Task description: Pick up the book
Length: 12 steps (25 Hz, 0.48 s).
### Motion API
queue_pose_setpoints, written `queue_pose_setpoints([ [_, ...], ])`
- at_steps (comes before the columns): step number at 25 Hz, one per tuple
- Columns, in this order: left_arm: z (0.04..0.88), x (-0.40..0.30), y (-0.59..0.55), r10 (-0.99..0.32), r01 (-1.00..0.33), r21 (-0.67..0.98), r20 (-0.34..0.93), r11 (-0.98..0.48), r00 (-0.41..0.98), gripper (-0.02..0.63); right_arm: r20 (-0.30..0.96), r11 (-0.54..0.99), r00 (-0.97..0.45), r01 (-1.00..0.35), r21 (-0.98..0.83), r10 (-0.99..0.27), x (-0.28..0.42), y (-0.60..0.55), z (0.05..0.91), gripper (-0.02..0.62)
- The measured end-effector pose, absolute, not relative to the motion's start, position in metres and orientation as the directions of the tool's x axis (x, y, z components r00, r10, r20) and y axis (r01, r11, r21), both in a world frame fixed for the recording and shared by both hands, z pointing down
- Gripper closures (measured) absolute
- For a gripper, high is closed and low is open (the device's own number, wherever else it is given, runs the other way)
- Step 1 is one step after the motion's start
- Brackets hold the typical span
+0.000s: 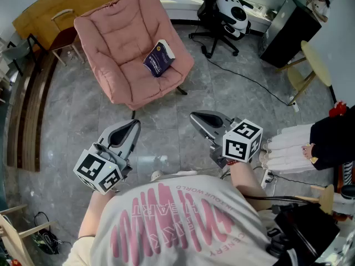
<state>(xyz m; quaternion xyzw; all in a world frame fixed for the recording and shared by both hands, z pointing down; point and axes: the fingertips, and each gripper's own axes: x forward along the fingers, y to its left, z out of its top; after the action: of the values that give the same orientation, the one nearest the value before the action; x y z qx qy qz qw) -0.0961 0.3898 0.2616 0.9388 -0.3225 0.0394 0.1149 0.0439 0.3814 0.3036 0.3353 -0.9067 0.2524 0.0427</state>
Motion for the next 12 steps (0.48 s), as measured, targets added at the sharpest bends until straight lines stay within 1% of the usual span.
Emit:
queue_pose_setpoints([
  [12,0.262,-0.107,0.383,-0.601,-0.617,0.205,0.141,-0.76,0.787,0.6,0.264,0.641,-0.766,-0.638,-0.427,-0.587,0.038,0.376,0.305,0.584],
])
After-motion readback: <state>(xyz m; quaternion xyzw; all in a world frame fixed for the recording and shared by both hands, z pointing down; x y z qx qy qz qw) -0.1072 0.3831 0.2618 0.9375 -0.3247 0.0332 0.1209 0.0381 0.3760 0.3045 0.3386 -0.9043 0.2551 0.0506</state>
